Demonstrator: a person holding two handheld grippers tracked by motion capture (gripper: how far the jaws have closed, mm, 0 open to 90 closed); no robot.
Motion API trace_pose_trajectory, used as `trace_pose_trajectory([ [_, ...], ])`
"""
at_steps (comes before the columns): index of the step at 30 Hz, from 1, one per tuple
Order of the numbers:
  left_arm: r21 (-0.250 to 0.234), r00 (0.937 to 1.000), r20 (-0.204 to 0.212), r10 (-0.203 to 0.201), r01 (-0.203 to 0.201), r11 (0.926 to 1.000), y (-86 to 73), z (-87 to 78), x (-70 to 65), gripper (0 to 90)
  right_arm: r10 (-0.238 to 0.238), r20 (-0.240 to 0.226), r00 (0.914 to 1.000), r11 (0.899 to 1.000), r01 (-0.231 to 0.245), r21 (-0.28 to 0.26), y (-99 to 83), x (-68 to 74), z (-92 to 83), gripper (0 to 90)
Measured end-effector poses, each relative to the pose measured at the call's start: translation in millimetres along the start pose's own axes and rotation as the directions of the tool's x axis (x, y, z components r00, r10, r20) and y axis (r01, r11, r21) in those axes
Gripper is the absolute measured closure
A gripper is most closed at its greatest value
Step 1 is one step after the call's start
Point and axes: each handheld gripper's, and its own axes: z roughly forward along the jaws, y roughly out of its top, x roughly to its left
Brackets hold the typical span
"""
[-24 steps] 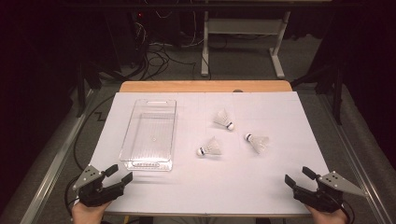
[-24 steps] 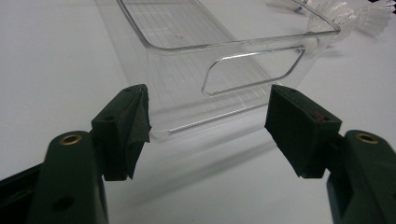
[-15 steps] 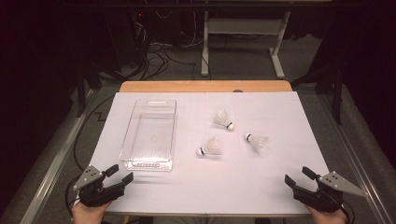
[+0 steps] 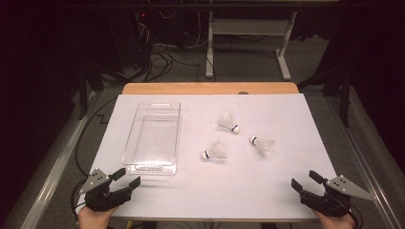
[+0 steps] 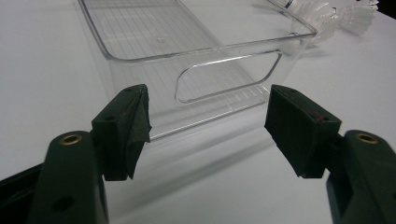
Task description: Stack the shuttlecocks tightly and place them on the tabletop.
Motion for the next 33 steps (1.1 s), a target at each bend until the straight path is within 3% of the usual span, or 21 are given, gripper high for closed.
trace_pose_trajectory([
  [33, 0.005, 0.9986, 0.045, 0.028, -0.029, 0.9996, 3.7, 7.7, -18.9, 32.1, 0.004, -0.002, 1.0000, 1.000, -0.004, 0.007, -0.1, 0.3, 0.7, 26.1],
])
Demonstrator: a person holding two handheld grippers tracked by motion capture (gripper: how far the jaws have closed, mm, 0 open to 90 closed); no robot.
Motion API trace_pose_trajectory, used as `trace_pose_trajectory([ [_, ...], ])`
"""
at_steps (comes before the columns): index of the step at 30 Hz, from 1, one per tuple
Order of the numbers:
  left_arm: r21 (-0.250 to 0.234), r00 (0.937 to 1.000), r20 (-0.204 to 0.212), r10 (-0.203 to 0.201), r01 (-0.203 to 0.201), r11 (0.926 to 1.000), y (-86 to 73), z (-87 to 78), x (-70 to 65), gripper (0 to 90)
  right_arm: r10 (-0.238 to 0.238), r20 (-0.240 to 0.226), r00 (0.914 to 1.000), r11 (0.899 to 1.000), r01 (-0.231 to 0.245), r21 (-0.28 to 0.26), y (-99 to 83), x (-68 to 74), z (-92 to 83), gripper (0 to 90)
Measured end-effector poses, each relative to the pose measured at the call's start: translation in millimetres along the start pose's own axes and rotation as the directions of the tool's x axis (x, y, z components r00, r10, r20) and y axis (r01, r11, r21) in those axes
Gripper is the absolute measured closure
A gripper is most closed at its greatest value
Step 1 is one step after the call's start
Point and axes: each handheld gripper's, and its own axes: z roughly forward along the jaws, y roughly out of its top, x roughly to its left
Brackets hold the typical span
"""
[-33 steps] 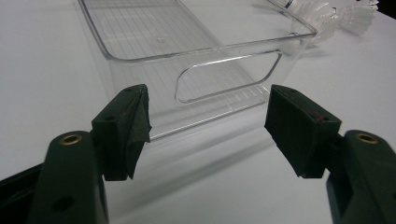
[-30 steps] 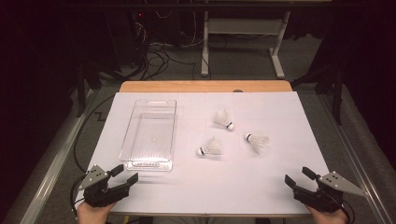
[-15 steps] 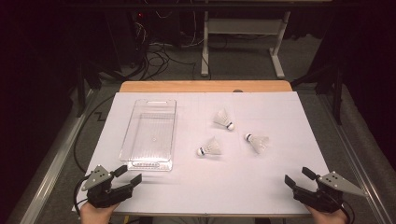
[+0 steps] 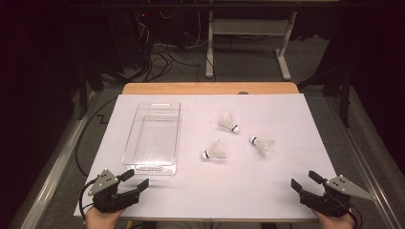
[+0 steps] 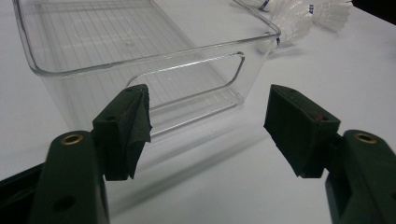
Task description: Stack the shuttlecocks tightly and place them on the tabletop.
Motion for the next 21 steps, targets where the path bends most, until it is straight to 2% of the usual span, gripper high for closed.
trace_pose_trajectory([
  [21, 0.011, 0.9991, 0.036, 0.022, -0.022, 0.9997, 2.8, 8.4, -13.6, 32.5, -0.005, -0.005, 1.0000, 1.000, 0.005, 0.002, 0.0, 0.4, 0.3, 26.5],
])
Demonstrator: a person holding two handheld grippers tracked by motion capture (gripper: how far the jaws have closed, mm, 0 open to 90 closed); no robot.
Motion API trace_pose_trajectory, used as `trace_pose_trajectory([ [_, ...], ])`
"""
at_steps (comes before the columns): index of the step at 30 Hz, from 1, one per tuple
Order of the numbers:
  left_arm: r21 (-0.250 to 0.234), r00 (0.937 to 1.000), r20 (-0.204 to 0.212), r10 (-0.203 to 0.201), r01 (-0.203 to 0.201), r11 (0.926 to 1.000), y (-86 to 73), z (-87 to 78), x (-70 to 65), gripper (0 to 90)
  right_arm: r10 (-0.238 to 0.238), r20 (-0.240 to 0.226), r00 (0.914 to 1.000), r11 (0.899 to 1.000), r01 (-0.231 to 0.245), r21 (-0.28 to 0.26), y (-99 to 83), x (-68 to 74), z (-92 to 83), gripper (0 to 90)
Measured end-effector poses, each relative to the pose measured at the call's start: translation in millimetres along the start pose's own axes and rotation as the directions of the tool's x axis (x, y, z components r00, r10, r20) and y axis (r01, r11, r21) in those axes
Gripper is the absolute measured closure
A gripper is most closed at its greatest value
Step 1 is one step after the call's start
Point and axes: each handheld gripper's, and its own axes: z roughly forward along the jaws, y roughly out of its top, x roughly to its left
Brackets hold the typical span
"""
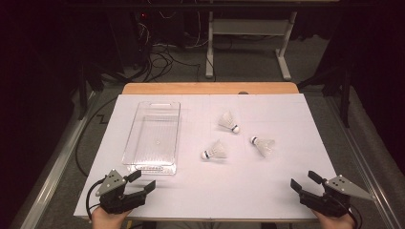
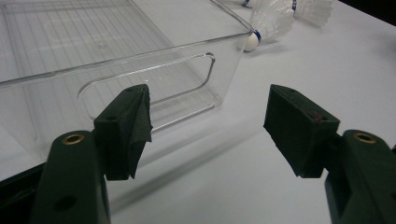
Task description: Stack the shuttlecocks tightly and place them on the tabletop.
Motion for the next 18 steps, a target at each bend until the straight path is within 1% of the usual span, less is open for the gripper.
trace_pose_trajectory([
  [3, 0.005, 1.0000, 0.007, 0.004, -0.004, 1.0000, 0.1, 1.5, -2.9, 32.6, 0.000, 0.000, 1.0000, 1.000, 0.000, 0.000, 0.0, 0.0, -0.1, 26.5],
  [5, 0.012, 0.9999, 0.011, 0.013, -0.013, 0.9998, 0.8, 3.0, -5.5, 32.6, 0.000, -0.002, 1.0000, 1.000, 0.000, 0.000, 0.0, 0.0, -0.1, 26.4],
  [13, 0.016, 0.9997, 0.018, 0.019, -0.019, 0.9997, 3.8, 5.8, -8.7, 32.6, 0.000, -0.008, 1.0000, 1.000, 0.000, -0.002, 0.1, 1.0, 0.1, 26.5],
  [15, 0.019, 0.9994, 0.022, 0.025, -0.026, 0.9995, 4.8, 6.7, -9.5, 32.5, -0.001, -0.009, 1.0000, 1.000, 0.001, -0.003, 0.1, 1.0, 0.0, 26.5],
  [16, 0.029, 0.9990, 0.025, 0.038, -0.039, 0.9988, 5.7, 8.5, -10.9, 32.4, -0.001, -0.009, 1.0000, 1.000, 0.001, -0.004, 0.1, 0.9, -0.1, 26.5],
  [18, 0.032, 0.9988, 0.025, 0.043, -0.044, 0.9985, 5.9, 9.6, -11.7, 32.4, 0.000, -0.010, 1.0000, 1.000, 0.000, -0.004, 0.1, 0.9, -0.2, 26.5],
])
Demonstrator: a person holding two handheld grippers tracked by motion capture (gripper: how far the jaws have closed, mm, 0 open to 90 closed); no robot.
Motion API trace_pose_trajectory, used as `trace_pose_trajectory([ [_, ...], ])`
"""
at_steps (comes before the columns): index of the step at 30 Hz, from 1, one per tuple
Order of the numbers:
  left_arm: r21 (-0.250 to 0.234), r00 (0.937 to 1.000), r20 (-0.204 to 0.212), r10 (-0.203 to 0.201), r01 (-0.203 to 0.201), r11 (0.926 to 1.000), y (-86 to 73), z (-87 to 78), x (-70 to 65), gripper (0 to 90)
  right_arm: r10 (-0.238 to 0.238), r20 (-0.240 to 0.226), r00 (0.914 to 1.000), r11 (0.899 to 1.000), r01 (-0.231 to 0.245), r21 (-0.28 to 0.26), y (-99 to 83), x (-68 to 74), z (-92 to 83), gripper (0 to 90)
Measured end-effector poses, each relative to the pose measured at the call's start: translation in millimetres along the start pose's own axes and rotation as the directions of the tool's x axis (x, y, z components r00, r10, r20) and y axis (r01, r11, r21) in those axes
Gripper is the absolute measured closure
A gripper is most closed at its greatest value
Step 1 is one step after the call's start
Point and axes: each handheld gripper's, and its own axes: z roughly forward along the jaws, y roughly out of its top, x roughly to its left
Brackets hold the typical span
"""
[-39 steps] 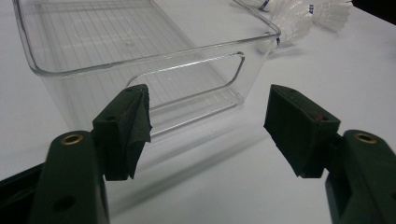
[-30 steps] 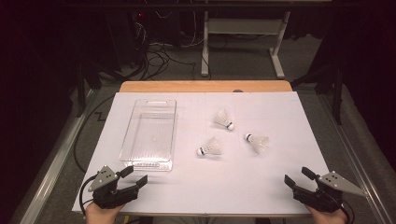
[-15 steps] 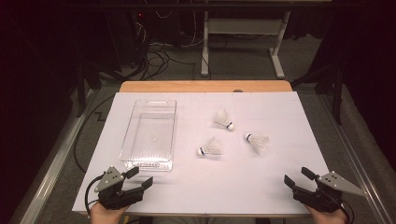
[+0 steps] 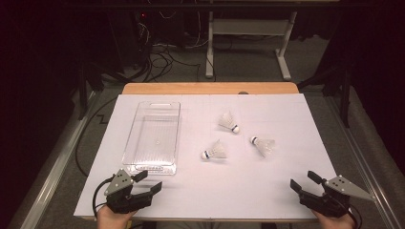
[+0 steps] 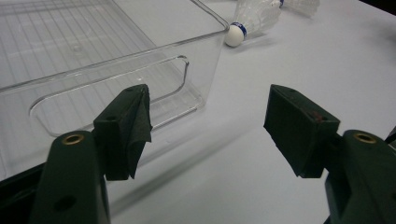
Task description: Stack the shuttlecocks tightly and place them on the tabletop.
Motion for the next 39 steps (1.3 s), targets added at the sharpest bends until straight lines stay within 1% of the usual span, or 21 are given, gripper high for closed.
trace_pose_trajectory([
  [3, 0.005, 0.9999, 0.014, 0.001, -0.001, 1.0000, 1.9, 2.7, -0.9, 32.3, 0.000, 0.000, 1.0000, 1.000, 0.000, 0.000, 0.0, 0.0, 0.0, 26.4],
  [6, -0.001, 0.9999, 0.016, -0.001, 0.001, 1.0000, 2.6, 3.8, -1.9, 32.3, 0.000, -0.001, 1.0000, 1.000, 0.000, 0.000, 0.0, 0.0, 0.1, 26.4],
  [17, 0.015, 0.9988, 0.043, 0.022, -0.023, 0.9996, 7.2, 13.4, -10.1, 32.3, -0.002, -0.002, 1.0000, 1.000, 0.002, 0.002, 0.1, 0.5, 0.3, 26.4],
  [28, 0.025, 0.9977, 0.062, 0.028, -0.029, 0.9993, 8.9, 19.1, -15.6, 32.4, -0.001, -0.001, 1.0000, 1.000, 0.001, 0.000, 0.2, 0.3, 0.2, 26.1],
  [33, 0.041, 0.9963, 0.069, 0.052, -0.055, 0.9976, 11.8, 25.4, -20.3, 32.5, -0.001, -0.001, 1.0000, 1.000, 0.001, -0.001, 0.3, 0.4, 0.1, 26.0],
  [39, 0.050, 0.9943, 0.086, 0.062, -0.067, 0.9965, 14.6, 31.9, -25.0, 32.6, -0.002, -0.004, 1.0000, 1.000, 0.002, 0.001, 0.2, 0.6, 0.4, 26.0],
])
